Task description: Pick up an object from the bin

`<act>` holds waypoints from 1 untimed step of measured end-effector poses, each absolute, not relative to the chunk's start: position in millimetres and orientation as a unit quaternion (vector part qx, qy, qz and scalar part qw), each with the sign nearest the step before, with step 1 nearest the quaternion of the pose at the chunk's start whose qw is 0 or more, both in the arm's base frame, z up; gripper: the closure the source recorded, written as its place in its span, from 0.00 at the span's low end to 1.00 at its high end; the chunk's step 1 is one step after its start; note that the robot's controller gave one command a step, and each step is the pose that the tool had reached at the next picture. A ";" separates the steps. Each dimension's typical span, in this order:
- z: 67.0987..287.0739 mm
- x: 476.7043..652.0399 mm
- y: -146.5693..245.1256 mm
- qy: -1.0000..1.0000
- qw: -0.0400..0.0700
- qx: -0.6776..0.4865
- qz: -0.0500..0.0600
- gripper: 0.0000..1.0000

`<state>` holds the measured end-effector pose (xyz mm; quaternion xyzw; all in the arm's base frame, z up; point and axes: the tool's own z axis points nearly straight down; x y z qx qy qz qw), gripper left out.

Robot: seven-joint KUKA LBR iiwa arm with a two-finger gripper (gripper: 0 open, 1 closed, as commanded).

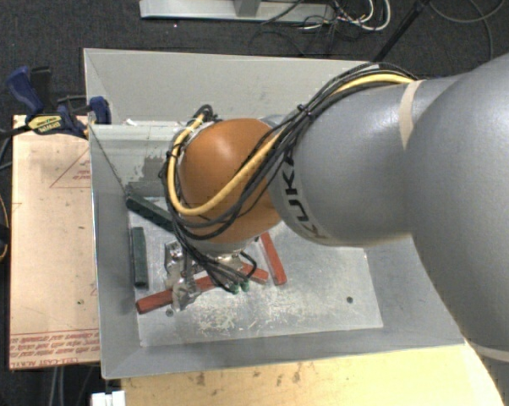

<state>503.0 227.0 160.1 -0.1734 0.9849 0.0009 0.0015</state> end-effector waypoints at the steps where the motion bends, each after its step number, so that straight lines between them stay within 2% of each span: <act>1: 243.9 548.9 223.9 0.975 0.001 -0.223 0.001 1.00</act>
Offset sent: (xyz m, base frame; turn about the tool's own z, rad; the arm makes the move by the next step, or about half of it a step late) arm 0.0000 0.0000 0.0000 0.0000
